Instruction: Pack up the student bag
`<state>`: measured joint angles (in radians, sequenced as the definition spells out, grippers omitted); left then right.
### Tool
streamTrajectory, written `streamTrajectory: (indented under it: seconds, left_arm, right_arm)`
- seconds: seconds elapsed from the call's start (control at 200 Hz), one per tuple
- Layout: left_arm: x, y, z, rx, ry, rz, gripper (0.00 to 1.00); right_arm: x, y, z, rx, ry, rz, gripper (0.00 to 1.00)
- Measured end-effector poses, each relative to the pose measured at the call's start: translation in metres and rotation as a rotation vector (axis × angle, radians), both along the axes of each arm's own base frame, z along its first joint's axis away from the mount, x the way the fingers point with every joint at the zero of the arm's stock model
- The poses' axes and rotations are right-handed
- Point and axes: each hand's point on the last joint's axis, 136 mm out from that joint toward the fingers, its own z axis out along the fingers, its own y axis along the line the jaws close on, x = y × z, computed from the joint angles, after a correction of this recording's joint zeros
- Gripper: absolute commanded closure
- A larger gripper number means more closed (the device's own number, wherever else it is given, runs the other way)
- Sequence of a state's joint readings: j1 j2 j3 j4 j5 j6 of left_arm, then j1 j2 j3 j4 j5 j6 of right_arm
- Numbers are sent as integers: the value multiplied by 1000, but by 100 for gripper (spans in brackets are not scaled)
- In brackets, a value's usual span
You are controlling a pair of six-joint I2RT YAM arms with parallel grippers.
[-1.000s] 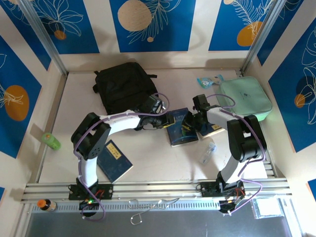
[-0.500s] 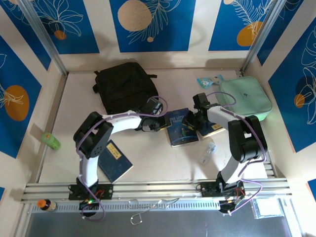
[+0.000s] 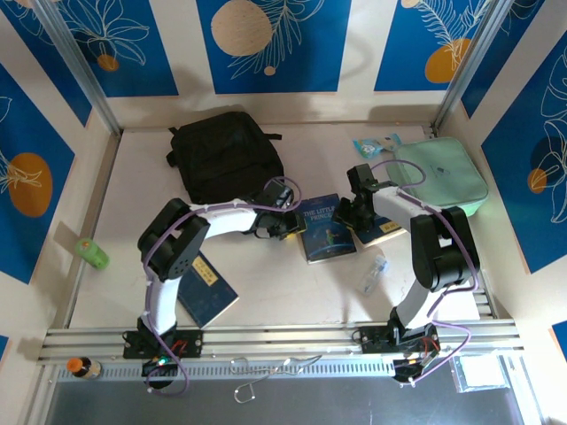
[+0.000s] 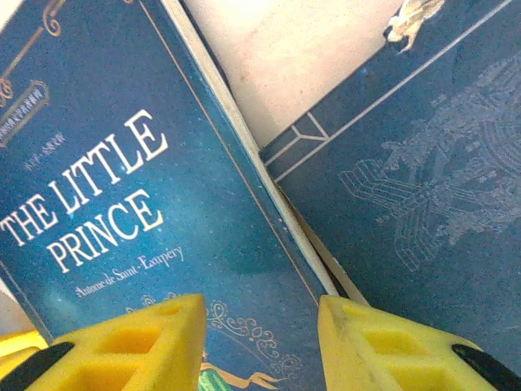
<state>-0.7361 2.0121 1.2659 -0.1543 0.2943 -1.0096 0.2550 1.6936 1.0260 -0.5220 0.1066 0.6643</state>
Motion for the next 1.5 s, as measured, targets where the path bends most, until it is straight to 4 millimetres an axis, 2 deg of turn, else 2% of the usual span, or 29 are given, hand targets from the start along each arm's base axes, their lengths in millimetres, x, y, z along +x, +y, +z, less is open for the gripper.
streamTrajectory:
  seconds: [0.185,0.36,0.59,0.85,1.195,1.415,1.5]
  left_arm:
    - [0,-3,-1,-14,14,2,62]
    - [0,-3,-1,-15,15,3,61]
    - [0,-5,0,-30,28,12,61]
    - [1,-7,1,-54,47,24,57]
    - [0,-10,7,-93,42,5,67]
    - [2,-15,15,-127,21,-4,71]
    - [5,-18,20,-147,4,-8,76]
  right_arm:
    - [-3,-1,-1,-34,5,26,46]
    - [-7,-2,-3,-67,9,43,44]
    - [-9,7,-7,-18,32,57,57]
    - [-12,14,-10,39,51,60,62]
    - [-13,12,-15,71,57,29,66]
    - [-11,9,-14,254,41,-47,67]
    - [-11,10,-12,293,35,-56,66]
